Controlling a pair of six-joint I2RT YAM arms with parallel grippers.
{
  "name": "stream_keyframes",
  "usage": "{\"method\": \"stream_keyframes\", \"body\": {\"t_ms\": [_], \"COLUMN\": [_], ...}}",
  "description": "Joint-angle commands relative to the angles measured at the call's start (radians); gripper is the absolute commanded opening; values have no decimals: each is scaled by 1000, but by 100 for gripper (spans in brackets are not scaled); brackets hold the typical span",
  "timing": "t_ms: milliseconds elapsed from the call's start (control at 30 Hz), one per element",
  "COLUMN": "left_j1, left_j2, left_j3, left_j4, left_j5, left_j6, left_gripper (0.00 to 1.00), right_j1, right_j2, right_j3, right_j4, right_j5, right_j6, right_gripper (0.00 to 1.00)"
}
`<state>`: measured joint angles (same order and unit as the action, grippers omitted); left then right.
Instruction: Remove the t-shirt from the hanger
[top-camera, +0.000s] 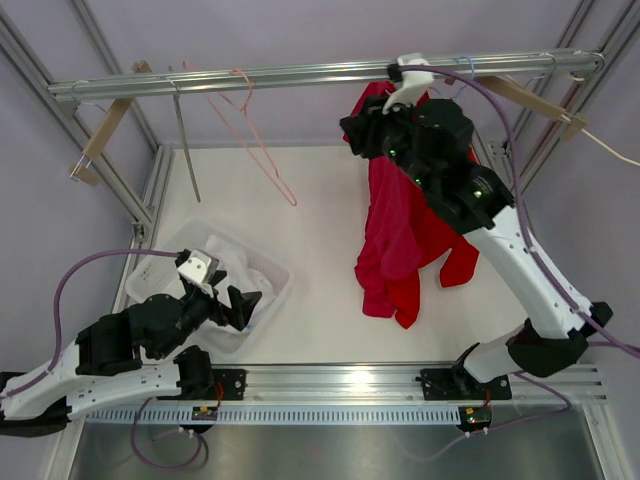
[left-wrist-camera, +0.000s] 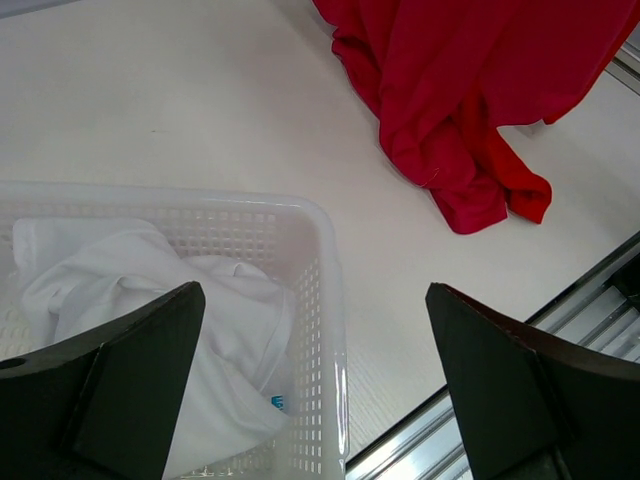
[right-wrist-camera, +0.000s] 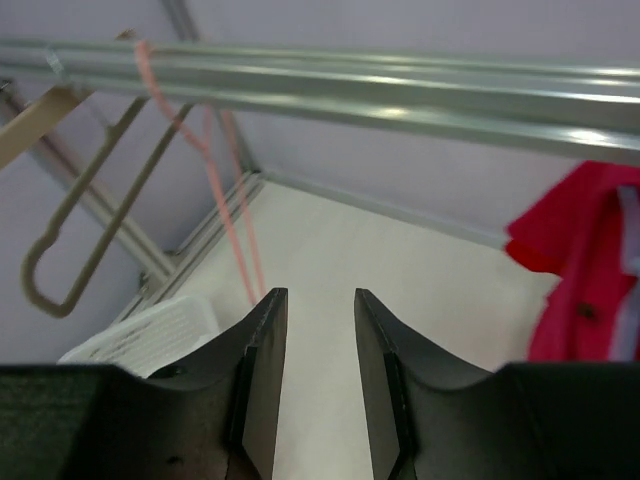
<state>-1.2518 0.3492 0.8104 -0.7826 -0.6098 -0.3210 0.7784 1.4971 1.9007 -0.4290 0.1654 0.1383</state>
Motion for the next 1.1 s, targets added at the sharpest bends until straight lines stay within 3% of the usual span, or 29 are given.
{"method": "stream_keyframes", "body": {"t_ms": [0, 267, 633, 733, 1000, 1067], "left_j1": [11, 22, 25, 26, 34, 37], "left_j2": [14, 11, 25, 31, 34, 37], "left_j3": [1, 0, -1, -1, -1, 1], "left_j4": [52, 54, 54, 54, 54, 57], "left_j5": [31, 39, 36, 39, 41, 45], "left_j6": [11, 11, 14, 14, 16, 17], "left_gripper": [99, 99, 99, 99, 99, 99], "right_j1": [-102, -254, -292, -294, -292, -292], "right_j2": [-78, -54, 74, 98, 118, 109], "right_j3": [-25, 18, 138, 153, 164, 164], "right_j4": [-88, -200, -266, -267, -249, -223], "right_j5": [63, 17, 97, 109, 117, 99], "right_j6": [-8, -26, -98, -106, -126, -131], "right_gripper": [41, 48, 44, 40, 7, 3]}}
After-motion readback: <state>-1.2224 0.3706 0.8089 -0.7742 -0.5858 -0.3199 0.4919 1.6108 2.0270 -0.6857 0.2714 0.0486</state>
